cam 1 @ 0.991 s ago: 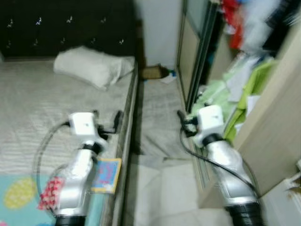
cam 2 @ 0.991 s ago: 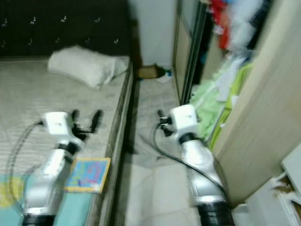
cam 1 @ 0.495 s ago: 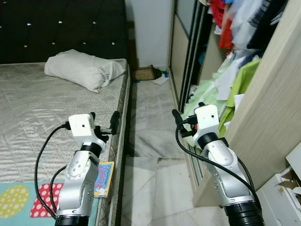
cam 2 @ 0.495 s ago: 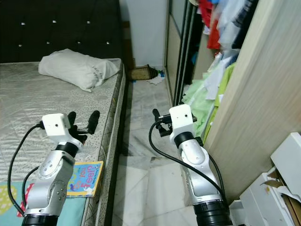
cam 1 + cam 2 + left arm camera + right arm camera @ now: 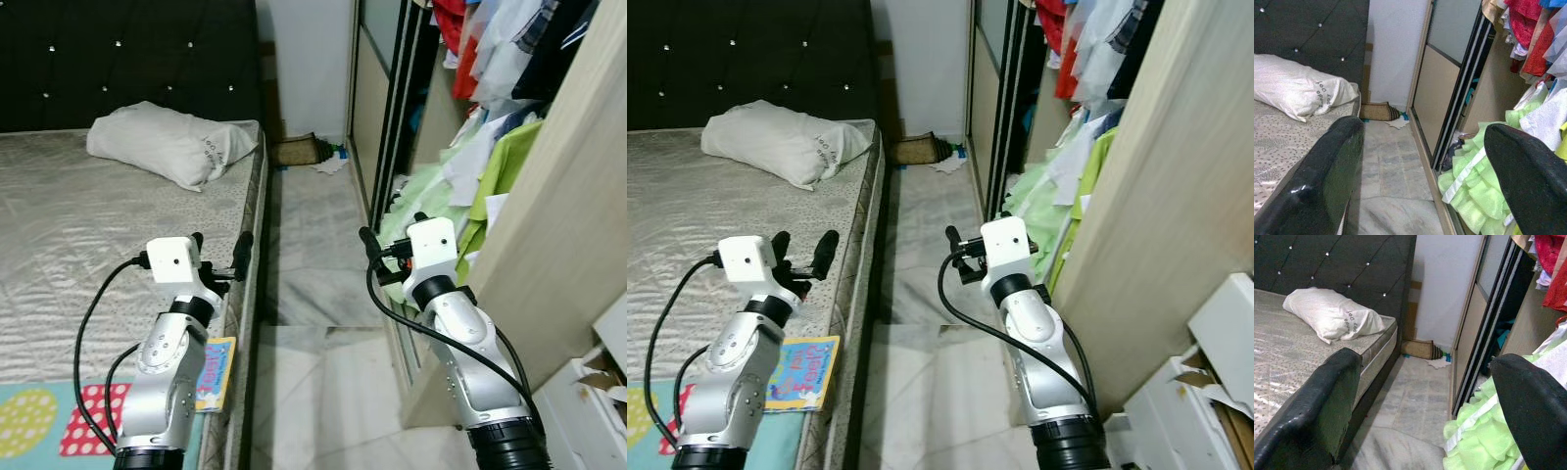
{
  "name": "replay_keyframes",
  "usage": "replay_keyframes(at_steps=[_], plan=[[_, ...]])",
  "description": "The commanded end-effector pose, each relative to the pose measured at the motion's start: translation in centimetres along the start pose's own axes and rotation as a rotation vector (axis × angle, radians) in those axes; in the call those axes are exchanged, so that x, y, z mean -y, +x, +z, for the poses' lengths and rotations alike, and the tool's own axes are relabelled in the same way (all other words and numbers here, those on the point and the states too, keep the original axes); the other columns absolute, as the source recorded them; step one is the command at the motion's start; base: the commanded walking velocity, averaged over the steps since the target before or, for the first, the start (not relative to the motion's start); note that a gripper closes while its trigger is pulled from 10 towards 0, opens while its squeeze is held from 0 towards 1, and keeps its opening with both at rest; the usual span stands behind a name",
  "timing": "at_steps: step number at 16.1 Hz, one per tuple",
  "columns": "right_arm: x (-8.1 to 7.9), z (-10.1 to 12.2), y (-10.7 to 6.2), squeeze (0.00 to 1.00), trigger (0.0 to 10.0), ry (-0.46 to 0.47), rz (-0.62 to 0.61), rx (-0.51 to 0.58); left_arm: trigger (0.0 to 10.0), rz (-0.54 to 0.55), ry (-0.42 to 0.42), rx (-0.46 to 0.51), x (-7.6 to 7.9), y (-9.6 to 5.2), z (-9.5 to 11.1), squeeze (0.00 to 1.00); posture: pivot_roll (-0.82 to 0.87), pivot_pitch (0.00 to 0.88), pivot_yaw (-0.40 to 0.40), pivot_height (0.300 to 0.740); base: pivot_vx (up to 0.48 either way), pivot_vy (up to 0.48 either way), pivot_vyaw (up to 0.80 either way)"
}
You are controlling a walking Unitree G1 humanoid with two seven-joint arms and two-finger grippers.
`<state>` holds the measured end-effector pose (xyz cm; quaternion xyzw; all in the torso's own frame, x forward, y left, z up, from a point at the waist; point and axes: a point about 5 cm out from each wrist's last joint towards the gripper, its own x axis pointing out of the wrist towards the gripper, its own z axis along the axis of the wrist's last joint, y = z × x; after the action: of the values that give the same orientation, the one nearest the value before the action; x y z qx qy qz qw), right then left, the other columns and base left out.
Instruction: Clean up the room
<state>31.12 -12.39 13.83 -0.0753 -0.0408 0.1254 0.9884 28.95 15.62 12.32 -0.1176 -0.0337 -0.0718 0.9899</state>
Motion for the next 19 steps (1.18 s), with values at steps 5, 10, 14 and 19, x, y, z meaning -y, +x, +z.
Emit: replay_keyframes(at_steps=[5,10,14,19], plan=[[0.24,0.29,0.12,0.0,10.0,-0.002,-0.002,0.007,10.0,-0.026,0.004,0.007,0.38,0.12,0.37,0.0,-0.03,0.0,0.016,0.74,0.0,-0.302,0.0],[0.25,0.27,0.11,0.0,10.0,-0.003,0.002,0.007,10.0,-0.007,-0.013,0.016,0.19,0.06,0.43,0.0,-0.03,0.0,0.014,0.74,0.0,-0.061,0.0],[0.2,0.27,0.13,0.0,10.0,0.001,0.006,0.009,10.0,-0.013,-0.013,0.013,0.25,0.09,0.41,0.0,-0.03,0.0,0.012,0.74,0.0,0.0,0.0],[0.05,0.32,0.06,0.0,10.0,-0.019,0.013,0.019,10.0,-0.022,-0.006,0.014,0.39,0.11,0.39,0.0,-0.03,0.0,0.016,0.74,0.0,0.0,0.43]])
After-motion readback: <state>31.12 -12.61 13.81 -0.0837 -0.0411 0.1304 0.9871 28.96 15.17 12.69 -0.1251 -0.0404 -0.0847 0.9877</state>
